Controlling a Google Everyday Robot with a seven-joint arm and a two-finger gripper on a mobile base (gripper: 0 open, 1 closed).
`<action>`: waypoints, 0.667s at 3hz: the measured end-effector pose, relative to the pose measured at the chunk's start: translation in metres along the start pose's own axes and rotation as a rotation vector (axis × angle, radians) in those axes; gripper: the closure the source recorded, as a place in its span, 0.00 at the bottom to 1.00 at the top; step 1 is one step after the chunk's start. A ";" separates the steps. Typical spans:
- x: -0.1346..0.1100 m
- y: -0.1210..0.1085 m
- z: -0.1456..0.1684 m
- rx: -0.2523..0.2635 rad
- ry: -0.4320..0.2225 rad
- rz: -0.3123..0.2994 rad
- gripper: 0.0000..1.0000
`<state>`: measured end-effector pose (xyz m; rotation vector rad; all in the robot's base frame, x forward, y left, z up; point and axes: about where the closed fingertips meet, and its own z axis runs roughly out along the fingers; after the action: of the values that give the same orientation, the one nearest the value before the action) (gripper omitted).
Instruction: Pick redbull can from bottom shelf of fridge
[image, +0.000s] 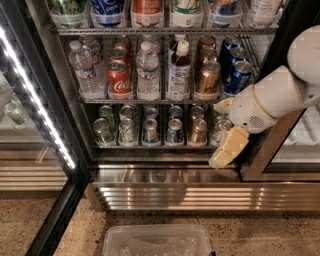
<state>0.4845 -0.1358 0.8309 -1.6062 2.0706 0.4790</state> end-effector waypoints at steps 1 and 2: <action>-0.021 -0.014 0.067 -0.103 -0.146 0.026 0.00; -0.016 -0.016 0.082 -0.130 -0.161 0.047 0.00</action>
Offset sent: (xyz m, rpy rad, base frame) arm 0.0255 0.0451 -0.0394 0.1507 0.0535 0.0341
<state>0.5153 -0.0827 0.7726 -1.5385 1.9950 0.7484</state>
